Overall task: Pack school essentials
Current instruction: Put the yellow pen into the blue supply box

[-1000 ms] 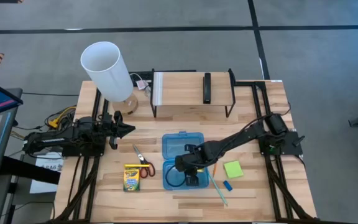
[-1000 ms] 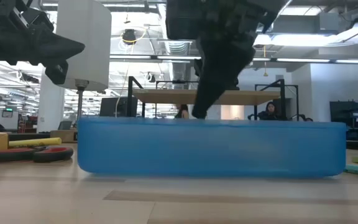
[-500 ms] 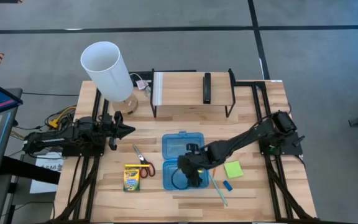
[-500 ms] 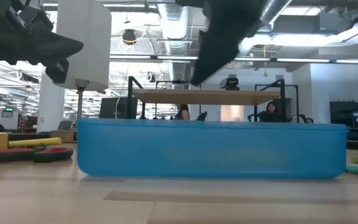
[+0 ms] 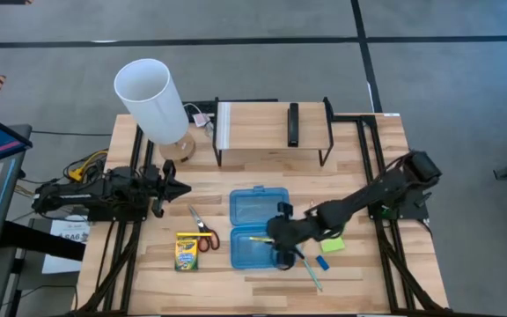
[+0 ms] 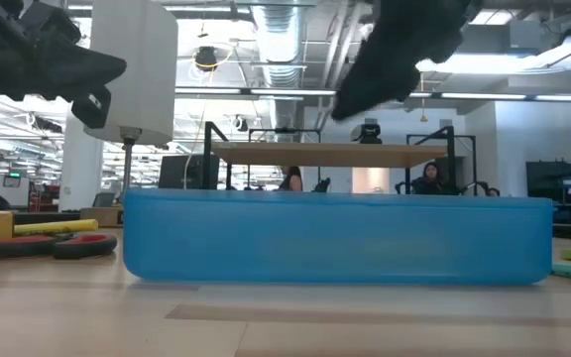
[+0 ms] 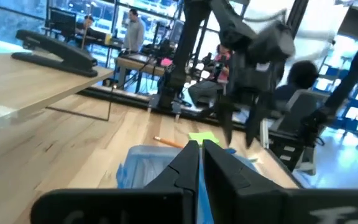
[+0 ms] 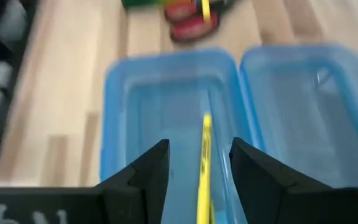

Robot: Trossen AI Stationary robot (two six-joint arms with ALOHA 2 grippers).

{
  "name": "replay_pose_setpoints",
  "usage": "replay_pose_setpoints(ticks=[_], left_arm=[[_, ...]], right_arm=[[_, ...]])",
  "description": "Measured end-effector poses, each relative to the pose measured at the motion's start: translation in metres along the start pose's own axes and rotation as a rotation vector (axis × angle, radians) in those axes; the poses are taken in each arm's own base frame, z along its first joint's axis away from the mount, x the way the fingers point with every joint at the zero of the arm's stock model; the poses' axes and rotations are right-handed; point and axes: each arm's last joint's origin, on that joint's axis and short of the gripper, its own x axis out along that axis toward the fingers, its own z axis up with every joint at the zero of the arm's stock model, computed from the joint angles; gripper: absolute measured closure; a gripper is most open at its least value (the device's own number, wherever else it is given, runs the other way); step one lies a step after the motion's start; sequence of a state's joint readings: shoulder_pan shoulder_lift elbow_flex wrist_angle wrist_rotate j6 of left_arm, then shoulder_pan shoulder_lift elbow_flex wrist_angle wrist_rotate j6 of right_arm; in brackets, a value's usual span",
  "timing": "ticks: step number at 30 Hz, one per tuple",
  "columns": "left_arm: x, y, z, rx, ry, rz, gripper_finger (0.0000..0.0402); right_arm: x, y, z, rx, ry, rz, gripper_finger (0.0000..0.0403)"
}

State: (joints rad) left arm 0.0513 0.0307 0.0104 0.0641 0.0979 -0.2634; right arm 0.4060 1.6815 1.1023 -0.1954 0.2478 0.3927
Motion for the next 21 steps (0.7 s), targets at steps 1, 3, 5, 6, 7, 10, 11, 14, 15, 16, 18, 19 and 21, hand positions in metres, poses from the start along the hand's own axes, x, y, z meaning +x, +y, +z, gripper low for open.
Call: replay_pose_setpoints(ticks=[1,3,5,6,7,10,11,14,15,16,18,19,21], left_arm=[[0.0,0.0,-0.001,0.004,0.02,0.003,0.0385],[0.002,-0.002,-0.001,0.011,0.034,0.009,0.0379],[0.003,-0.004,-0.001,0.012,0.049,0.015,0.0372],[0.005,-0.005,-0.002,0.018,0.056,0.018,0.0368],[0.006,-0.005,-0.002,0.028,0.064,0.022,0.0364],[0.009,-0.006,-0.006,0.037,0.106,0.039,0.035],[0.01,-0.007,-0.008,0.036,0.121,0.036,0.0345],[0.014,-0.01,-0.009,0.024,0.142,0.014,0.0329],[0.015,-0.011,-0.01,0.023,0.152,0.007,0.0324],[0.016,-0.012,-0.01,0.024,0.165,0.004,0.032],[0.019,-0.015,-0.007,0.028,0.192,0.011,0.0314],[0.021,-0.017,-0.007,0.028,0.211,0.018,0.0312],[0.024,-0.02,-0.005,0.038,0.255,0.029,0.031]], right_arm=[[-0.003,-0.002,-0.001,0.002,-0.04,0.014,0.0216],[-0.008,-0.007,-0.003,0.003,-0.111,0.031,0.0216],[-0.011,-0.01,-0.006,0.001,-0.167,0.042,0.0218],[-0.012,-0.013,-0.007,-0.001,-0.195,0.041,0.022],[-0.012,-0.014,-0.008,-0.003,-0.225,0.048,0.0221],[-0.011,-0.018,-0.011,-0.014,-0.274,0.052,0.0225],[-0.011,-0.02,-0.011,-0.015,-0.284,0.052,0.0226],[-0.008,-0.023,-0.009,-0.006,-0.304,0.046,0.0227],[-0.007,-0.024,-0.009,-0.007,-0.302,0.042,0.0227],[-0.006,-0.025,-0.01,-0.016,-0.3,0.039,0.0227],[-0.007,-0.025,-0.008,-0.022,-0.324,0.044,0.0228],[-0.008,-0.025,-0.007,-0.023,-0.328,0.045,0.0228],[-0.008,-0.026,-0.007,-0.024,-0.324,0.041,0.023]])
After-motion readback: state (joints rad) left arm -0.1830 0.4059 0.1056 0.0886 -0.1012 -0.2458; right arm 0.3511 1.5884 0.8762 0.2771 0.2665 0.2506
